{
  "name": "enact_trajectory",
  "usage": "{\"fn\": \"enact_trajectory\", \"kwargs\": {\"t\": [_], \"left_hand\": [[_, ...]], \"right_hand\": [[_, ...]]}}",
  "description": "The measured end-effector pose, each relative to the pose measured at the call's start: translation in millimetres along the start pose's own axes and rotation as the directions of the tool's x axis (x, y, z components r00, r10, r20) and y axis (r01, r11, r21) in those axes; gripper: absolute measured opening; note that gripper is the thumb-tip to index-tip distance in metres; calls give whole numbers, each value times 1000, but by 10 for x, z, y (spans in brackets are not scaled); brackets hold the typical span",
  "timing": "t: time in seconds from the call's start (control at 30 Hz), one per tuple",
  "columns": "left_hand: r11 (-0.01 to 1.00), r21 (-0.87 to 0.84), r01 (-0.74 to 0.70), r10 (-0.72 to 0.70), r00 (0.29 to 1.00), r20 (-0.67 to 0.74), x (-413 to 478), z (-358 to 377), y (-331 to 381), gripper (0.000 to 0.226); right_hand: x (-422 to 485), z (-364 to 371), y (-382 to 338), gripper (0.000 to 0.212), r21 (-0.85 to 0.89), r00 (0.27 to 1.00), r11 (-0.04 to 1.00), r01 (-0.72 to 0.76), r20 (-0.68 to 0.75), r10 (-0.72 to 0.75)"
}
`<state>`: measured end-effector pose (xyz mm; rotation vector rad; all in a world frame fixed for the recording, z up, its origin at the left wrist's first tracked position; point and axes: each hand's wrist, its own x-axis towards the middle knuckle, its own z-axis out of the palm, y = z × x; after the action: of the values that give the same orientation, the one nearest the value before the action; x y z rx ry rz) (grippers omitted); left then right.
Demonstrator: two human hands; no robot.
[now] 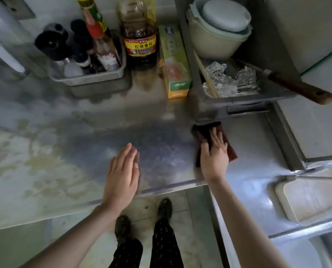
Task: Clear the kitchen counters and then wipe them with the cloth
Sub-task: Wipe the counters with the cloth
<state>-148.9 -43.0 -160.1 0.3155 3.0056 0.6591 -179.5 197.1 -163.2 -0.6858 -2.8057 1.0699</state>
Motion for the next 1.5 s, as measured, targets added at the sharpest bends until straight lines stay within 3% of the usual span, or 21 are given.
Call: {"fn": "enact_trajectory", "kwargs": {"t": [0.1, 0.2, 0.3, 0.4, 0.47, 0.57, 0.67, 0.77, 0.87, 1.03, 1.1, 1.2, 1.27, 1.37, 1.5], "left_hand": [[999, 32, 3, -2, 1000, -27, -97, -140, -268, 43], [996, 75, 45, -44, 999, -23, -209, -243, -478, 44], [990, 121, 68, -68, 998, 1, -302, -284, -630, 45], [987, 150, 62, -68, 997, 34, -347, -321, -754, 46], [984, 165, 69, -77, 996, 44, -352, -353, -824, 48], [982, 164, 97, -104, 994, 34, -354, -404, -886, 48], [985, 149, 82, -89, 995, 40, -376, -469, -886, 52], [975, 221, -28, -5, 989, 148, -441, -519, -864, 82], [947, 310, -80, -14, 957, 288, -477, -504, -893, 114], [936, 346, -71, -55, 939, 339, -453, -470, -955, 119], [939, 333, -84, -37, 939, 343, -447, -459, -972, 119], [944, 317, -90, -18, 947, 322, -454, -457, -985, 118], [953, 290, -92, -2, 951, 310, -470, -477, -987, 119], [970, 229, -86, 33, 973, 228, -539, -552, -1001, 113], [984, 175, -34, 9, 990, 140, -777, -686, -1165, 98]], "right_hand": [[-181, 122, -119, 57, 63, 995, 997, 48, 80, -53], [-405, 153, -163, 55, 17, 974, 986, 166, 155, -166], [-855, 355, -333, 52, -22, 862, 927, 376, 375, -341], [-1161, 557, -344, 58, -277, 744, 723, 632, 477, -468], [-1014, 537, -279, 68, -426, 786, 672, 606, 452, -423], [-626, 447, -195, 67, -498, 913, 779, 382, 334, -234], [-520, 449, -226, 62, -522, 973, 827, 208, 195, -122], [-788, 603, -371, 61, -470, 991, 877, 94, 125, -39], [-1262, 829, -576, 59, -457, 974, 869, 188, 199, -106], [-1366, 793, -519, 57, -495, 895, 754, 432, 339, -290], [-1180, 686, -428, 57, -505, 925, 786, 357, 309, -221], [-1050, 696, -481, 59, -465, 985, 878, 109, 167, -33], [-1206, 813, -646, 59, -433, 987, 899, 69, 163, 3], [-1705, 1099, -907, 59, -427, 951, 873, 236, 286, -117], [-1937, 1206, -982, 56, -463, 859, 744, 482, 416, -298]]}}
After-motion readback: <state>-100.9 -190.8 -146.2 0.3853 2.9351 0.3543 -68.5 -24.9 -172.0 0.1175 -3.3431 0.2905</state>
